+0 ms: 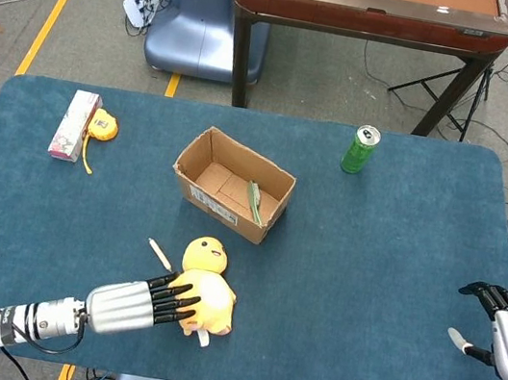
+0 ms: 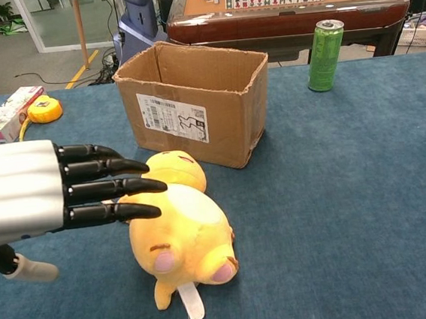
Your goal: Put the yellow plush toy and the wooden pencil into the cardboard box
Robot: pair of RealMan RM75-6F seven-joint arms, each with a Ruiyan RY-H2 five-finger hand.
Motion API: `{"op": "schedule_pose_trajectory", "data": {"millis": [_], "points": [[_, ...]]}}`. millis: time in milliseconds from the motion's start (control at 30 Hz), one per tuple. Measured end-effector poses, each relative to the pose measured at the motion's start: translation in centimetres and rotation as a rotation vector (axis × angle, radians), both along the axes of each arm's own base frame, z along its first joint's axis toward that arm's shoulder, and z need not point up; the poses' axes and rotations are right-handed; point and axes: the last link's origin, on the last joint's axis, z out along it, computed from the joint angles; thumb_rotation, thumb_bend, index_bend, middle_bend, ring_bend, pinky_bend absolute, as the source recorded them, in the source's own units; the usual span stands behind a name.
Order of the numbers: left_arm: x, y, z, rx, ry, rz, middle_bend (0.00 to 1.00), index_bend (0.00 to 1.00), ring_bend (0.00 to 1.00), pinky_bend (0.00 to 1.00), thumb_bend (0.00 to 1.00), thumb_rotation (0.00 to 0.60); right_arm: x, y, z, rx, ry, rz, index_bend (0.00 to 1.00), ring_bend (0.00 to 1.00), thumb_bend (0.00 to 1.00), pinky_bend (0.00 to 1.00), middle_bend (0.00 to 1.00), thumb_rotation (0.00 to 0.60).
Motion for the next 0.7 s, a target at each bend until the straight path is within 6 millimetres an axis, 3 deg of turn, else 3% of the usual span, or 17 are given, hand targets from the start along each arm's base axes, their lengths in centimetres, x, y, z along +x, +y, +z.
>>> {"op": "schedule_pose_trajectory", "data": {"millis": [367, 700], "points": [[3.5, 1.2, -2.2, -0.015, 0.056, -0.099, 0.0, 0.07, 0.0, 0.14, 0.07, 0.6, -0.1, -0.1, 0.1, 0.004, -0.003, -0.008, 0.34, 0.24, 0.15, 0.47, 0.32, 0.6], [4.5, 2.3, -4.2, -0.015, 0.101, -0.137, 0.0, 0.07, 0.0, 0.14, 0.08, 0.6, -0.2, 0.0, 0.5, -0.006, -0.013, -0.006, 0.34, 0.24, 0.14, 0.47, 0.33, 0.6]]}}
